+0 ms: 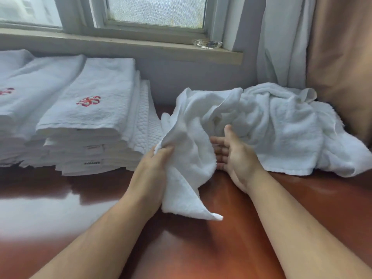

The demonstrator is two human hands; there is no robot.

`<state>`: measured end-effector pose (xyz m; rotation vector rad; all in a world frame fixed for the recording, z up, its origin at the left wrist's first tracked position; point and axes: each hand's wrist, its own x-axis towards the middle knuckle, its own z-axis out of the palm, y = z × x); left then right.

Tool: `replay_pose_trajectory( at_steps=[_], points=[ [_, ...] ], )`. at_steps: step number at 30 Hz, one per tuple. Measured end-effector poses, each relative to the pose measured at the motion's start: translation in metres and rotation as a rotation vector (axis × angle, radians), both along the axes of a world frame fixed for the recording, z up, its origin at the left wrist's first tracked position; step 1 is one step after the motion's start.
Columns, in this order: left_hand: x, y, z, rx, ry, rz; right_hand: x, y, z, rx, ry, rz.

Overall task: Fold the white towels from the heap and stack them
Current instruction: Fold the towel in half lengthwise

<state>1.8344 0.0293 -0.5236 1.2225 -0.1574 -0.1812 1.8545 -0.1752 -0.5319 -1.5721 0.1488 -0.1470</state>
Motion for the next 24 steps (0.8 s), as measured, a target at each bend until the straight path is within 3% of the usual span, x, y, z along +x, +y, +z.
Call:
replay_pose_trajectory(
  at_steps=[3,6,8,12,15,20,24],
  points=[
    [0.002,0.004,0.001,-0.198,0.127,-0.036,-0.004,0.01,-0.004,-0.137,-0.036,0.044],
    [0.009,0.011,0.0,-0.236,0.169,-0.07,0.001,0.014,-0.007,-0.292,-0.04,-0.059],
    [0.019,0.016,-0.001,-0.24,0.168,-0.067,0.006,0.015,-0.007,-0.161,-0.082,-0.106],
    [0.041,0.019,-0.004,-0.174,0.079,0.059,0.015,0.009,0.004,0.358,-0.133,-0.115],
    [0.045,0.017,-0.006,0.028,0.025,0.129,0.011,0.013,0.009,0.448,-0.106,-0.042],
    [0.038,0.011,-0.007,0.164,-0.042,-0.046,-0.001,0.014,0.022,0.478,-0.101,0.137],
    [0.036,0.012,-0.002,0.0,0.013,-0.219,-0.015,0.009,0.026,0.406,0.054,0.288]
  ],
)
